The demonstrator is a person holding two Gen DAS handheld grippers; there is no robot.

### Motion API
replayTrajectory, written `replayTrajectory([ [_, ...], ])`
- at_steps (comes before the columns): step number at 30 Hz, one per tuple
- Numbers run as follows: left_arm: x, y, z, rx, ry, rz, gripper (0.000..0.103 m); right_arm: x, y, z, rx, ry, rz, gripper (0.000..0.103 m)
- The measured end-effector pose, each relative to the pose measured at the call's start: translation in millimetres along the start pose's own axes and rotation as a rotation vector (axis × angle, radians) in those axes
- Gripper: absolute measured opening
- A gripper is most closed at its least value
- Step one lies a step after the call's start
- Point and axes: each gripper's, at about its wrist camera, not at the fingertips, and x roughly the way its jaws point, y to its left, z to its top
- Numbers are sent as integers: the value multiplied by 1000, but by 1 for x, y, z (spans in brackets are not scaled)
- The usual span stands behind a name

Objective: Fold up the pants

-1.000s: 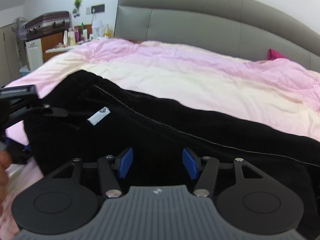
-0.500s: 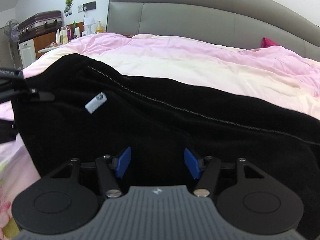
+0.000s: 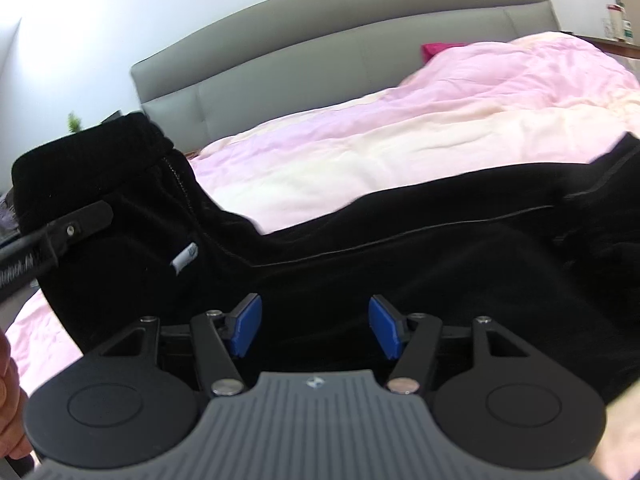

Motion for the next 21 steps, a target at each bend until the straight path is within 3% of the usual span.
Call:
replayTrajectory([
  [5,33,-84,-7,324,67,-5,38,-23,-53,2,74,0,-82,57],
  [10,72,-156,-46,642,248,-100,40,-36,-98,4,174,-10,-159,57],
  [12,78,-177,-58,757,249,-65,41,-42,-108,10,196,-35,-161,57],
  [14,78,-181,-55,781,259,-46,42,-45,-114,15,193,-52,-153,57],
  [15,75,-177,-50,764,264,-62,48,-44,-116,18,190,-51,-140,57],
  [16,66,-170,-45,737,252,-92,63,-43,-118,21,183,-44,-119,57],
  [17,54,-162,-39,701,235,-141,68,-41,-118,26,170,-31,-93,57],
  [19,26,-145,-31,619,221,-267,95,-39,-115,34,128,-13,-52,57],
  [21,4,-128,-28,560,218,-350,95,-34,-107,43,83,-2,-10,57],
])
